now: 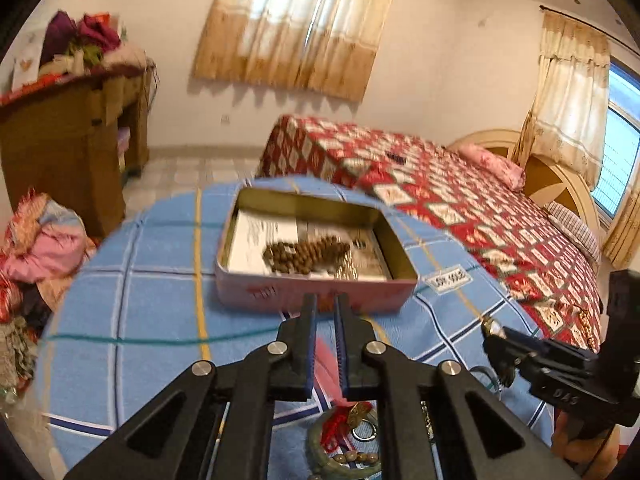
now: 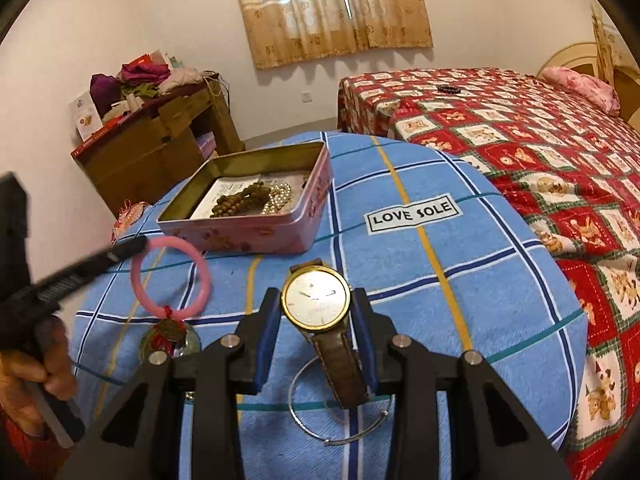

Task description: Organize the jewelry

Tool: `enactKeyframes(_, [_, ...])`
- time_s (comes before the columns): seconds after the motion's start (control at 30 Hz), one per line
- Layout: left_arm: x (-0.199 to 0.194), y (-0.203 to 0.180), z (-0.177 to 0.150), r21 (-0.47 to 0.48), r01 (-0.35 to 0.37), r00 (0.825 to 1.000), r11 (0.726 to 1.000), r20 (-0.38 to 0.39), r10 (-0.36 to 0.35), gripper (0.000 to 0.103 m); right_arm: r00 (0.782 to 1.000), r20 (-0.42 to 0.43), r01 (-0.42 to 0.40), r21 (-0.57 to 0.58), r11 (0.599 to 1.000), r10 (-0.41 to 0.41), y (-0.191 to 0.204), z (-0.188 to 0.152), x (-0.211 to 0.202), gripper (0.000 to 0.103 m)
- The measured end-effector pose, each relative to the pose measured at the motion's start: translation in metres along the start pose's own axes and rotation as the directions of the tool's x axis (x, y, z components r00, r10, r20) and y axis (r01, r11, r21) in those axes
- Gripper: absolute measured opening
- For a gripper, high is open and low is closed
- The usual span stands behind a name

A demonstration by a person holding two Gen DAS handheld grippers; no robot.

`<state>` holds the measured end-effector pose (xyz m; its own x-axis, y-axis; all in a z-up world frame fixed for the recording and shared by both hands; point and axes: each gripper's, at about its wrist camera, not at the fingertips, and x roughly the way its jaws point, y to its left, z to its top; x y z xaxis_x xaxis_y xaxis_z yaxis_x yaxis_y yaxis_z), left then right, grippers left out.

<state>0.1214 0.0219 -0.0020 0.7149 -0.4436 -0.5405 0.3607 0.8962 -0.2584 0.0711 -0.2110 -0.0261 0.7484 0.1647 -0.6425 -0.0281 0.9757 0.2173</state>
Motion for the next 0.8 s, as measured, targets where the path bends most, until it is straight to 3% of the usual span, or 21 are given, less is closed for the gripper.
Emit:
enactKeyframes(0.1, [-0.007, 0.002, 0.002, 0.006, 0.010, 1.000, 1.000, 0.024, -0.010, 0.008, 1.000, 0.004, -0.006, 0.001, 1.000, 0.006, 0.004, 0.001, -0.001, 0.038])
enactKeyframes(0.2, [-0.003, 0.006, -0.003, 0.006, -0.008, 1.000, 1.000, -0.012, 0.009, 0.008, 1.000, 0.004, -0.012, -0.010, 1.000, 0.012, 0.009, 0.000, -0.003, 0.038])
enactKeyframes(0.33, [0.000, 0.007, -0.017, -0.040, 0.021, 0.997, 0.999, -0.078, -0.024, 0.008, 1.000, 0.002, -0.010, -0.021, 1.000, 0.010, 0.013, -0.001, -0.003, 0.038])
enactKeyframes(0.47, [0.005, -0.005, -0.033, 0.046, 0.008, 0.992, 0.999, -0.125, -0.002, 0.009, 1.000, -0.008, -0.014, -0.019, 1.000, 0.014, 0.013, -0.003, 0.000, 0.038])
enactKeyframes(0.67, [0.013, -0.022, -0.053, 0.147, 0.070, 0.977, 0.987, -0.208, -0.039, 0.011, 1.000, -0.015, -0.015, 0.001, 1.000, 0.015, 0.008, -0.005, 0.001, 0.039])
enactKeyframes(0.8, [0.028, -0.017, -0.050, 0.110, 0.038, 0.974, 0.993, -0.227, -0.012, 0.014, 1.000, -0.021, -0.023, 0.009, 1.000, 0.023, 0.007, -0.005, 0.003, 0.039])
